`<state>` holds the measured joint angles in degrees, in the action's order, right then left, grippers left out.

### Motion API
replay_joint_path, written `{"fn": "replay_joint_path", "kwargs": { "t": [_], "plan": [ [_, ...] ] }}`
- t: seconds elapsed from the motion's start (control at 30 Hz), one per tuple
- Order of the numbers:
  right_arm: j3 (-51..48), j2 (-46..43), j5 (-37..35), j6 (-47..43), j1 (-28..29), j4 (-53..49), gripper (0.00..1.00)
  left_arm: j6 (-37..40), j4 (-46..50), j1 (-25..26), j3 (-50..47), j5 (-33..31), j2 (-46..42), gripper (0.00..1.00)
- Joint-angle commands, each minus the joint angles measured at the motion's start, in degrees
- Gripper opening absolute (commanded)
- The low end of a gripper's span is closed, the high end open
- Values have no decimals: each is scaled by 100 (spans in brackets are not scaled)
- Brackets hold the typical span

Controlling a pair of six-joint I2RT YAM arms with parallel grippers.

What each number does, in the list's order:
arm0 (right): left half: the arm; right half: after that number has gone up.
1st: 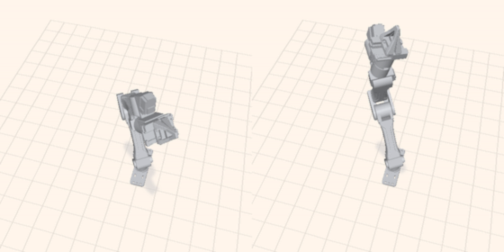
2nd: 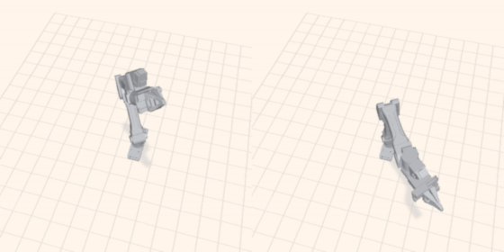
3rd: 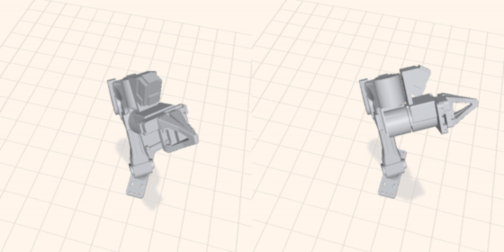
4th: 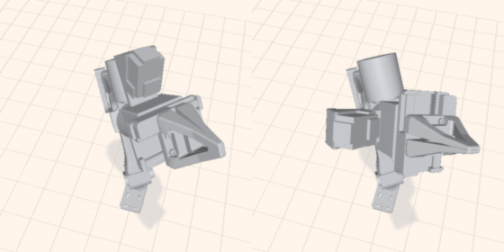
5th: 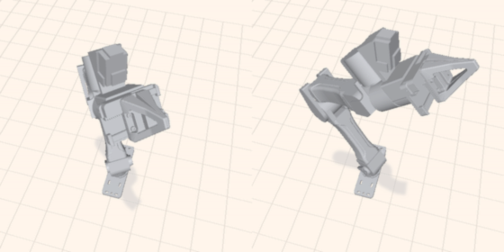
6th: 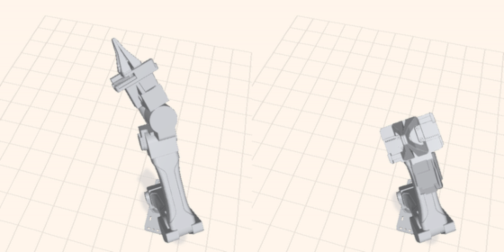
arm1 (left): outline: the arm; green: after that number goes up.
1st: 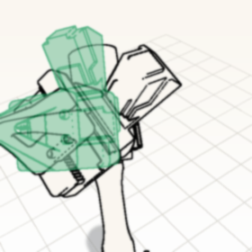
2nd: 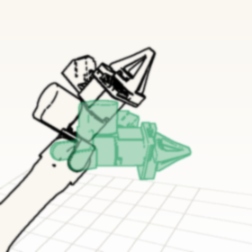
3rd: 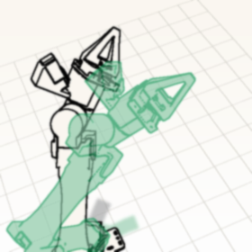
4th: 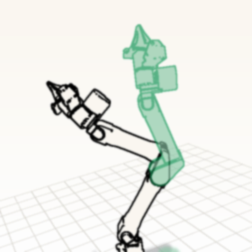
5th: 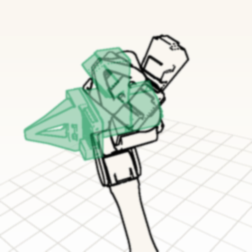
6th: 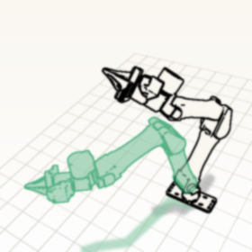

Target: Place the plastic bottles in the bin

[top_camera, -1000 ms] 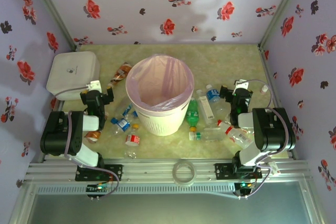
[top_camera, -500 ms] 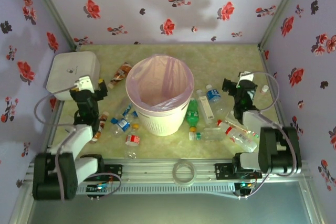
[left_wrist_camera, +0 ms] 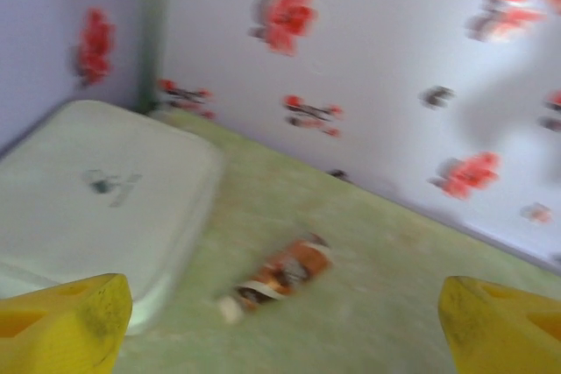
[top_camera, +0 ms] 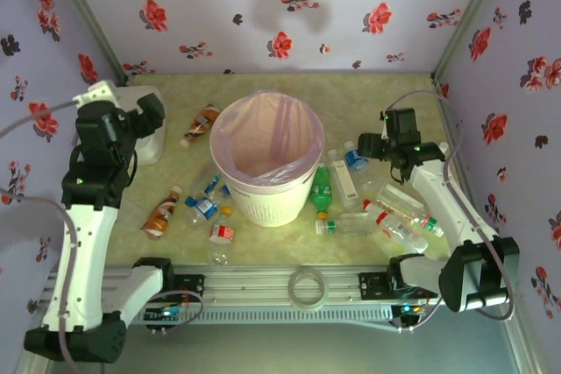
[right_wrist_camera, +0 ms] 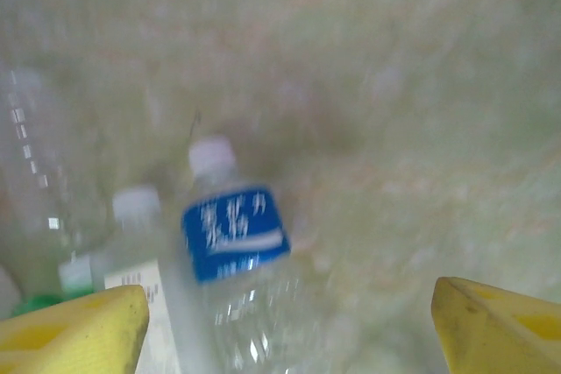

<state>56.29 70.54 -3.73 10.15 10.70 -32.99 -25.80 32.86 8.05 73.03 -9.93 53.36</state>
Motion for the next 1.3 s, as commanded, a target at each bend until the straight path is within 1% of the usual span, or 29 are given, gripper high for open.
{"fn": "replay_joint_path", "kwargs": {
  "t": [0.0, 0.07, 0.13, 0.23, 0.37, 0.53, 0.6, 0.7, 0.83, 1.0, 1.07, 1.13, 1.27],
  "plan": [
    [66, 320, 584, 178, 101, -795, 83, -256, 1040, 694, 504, 729, 56, 88],
    [117, 566, 635, 141, 139, -850, 83, -361, 887, 1096, 611, 1120, 200, 86],
    [162, 798, 728, 103, 157, -849, 81, -438, 590, 1399, 574, 1578, 363, 83],
    [183, 1081, 743, 88, 169, -749, 78, -461, 523, 1727, 548, 1679, 563, 82],
    [193, 1399, 478, 41, 167, -601, 75, -553, 415, 1829, 336, 1675, 625, 77],
    [321, 1766, 460, 31, 150, -402, 73, -556, 404, 1950, 124, 1673, 630, 67],
    [380, 1920, 452, 31, 146, -366, 73, -578, 431, 1989, 82, 1679, 644, 65],
    [439, 2142, 467, 31, 129, -296, 69, -612, 487, 2051, 7, 1676, 700, 62],
    [497, 2359, 478, 48, 120, -196, 69, -606, 572, 2073, -170, 1575, 780, 61],
    [532, 2649, 453, 35, 100, -103, 68, -619, 458, 2078, -375, 1503, 820, 59],
    [550, 2745, 460, 31, 84, -81, 65, -619, 401, 2080, -424, 1494, 842, 57],
    [584, 2822, 536, 31, 47, -84, 60, -629, 346, 2077, -461, 1495, 851, 54],
    [663, 2790, 523, 31, 34, -112, 57, -644, 285, 2077, -472, 1471, 886, 50]
  ]
}}
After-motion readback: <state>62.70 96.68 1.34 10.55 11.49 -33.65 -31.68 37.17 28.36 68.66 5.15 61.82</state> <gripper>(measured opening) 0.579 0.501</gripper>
